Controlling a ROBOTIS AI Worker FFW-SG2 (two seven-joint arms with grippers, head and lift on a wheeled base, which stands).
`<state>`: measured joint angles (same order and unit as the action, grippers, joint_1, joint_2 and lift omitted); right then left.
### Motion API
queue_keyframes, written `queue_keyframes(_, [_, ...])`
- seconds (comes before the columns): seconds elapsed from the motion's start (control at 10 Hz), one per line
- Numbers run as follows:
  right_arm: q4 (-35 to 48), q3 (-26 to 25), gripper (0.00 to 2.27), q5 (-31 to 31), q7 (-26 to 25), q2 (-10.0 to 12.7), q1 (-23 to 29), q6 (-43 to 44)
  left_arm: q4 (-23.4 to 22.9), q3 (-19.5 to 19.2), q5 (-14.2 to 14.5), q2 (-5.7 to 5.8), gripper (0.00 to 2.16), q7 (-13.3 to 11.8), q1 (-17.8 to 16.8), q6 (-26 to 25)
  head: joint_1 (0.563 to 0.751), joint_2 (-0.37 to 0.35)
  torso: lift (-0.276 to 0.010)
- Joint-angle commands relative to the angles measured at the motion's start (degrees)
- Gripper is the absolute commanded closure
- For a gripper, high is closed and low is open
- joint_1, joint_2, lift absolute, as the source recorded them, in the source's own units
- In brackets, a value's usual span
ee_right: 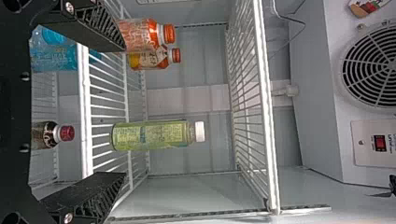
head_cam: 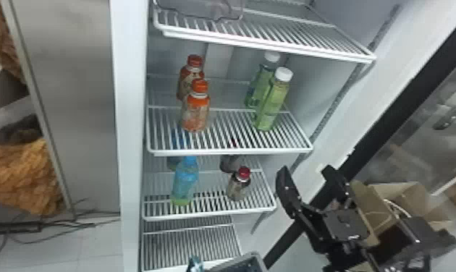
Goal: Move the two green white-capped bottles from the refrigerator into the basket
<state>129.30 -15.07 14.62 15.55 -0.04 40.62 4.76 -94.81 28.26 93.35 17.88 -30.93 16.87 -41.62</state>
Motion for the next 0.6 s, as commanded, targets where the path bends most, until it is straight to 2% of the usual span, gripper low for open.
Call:
queue_keyframes(0.0, [0.0, -0.01, 0.09, 0.0, 0.0, -0.04, 0.01, 0.02, -0.04, 0.08, 0.11, -0.04, 1.21, -0.01, 0.0, 0.0, 0.695, -0.35, -0.004])
queue_keyframes(0.5, [-0.14, -0.01, 0.09, -0.11, -0.17, 0.04, 0.01, 0.02, -0.04, -0.04, 0.11, -0.04, 1.22, -0.01, 0.14, 0.0, 0.695, -0.35, -0.004])
